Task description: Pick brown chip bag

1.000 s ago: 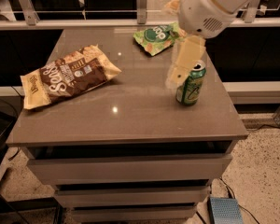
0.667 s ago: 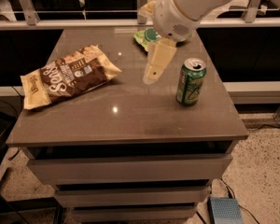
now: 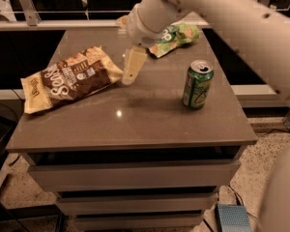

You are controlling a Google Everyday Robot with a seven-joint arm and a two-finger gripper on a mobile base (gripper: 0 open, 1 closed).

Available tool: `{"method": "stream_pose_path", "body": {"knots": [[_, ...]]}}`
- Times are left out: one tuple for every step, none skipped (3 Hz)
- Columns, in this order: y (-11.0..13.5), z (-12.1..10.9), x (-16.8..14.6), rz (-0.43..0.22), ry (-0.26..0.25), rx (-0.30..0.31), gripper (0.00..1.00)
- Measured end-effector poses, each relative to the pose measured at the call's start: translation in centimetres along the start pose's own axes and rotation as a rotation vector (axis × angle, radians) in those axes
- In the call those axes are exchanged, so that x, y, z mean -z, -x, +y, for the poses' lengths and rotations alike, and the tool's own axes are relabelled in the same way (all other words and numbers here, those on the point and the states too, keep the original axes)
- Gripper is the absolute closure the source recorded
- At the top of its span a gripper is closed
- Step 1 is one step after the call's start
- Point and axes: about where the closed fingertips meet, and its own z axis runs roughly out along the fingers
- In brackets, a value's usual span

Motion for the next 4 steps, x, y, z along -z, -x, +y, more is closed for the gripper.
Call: {"method": "stream_pose_path", "body": {"knots": [[-0.8,-1.5,-5.0,0.005,0.031,0.005,0.00],[-0.4,-2.0,-8.5,-0.003,0.057,-0.013,0.00],[0.7,-2.1,-10.5,-0.015,0.077,-0.032,0.16],[1.2,-2.1,-11.2,-0.025,0.089,-0.050,0.39]]}}
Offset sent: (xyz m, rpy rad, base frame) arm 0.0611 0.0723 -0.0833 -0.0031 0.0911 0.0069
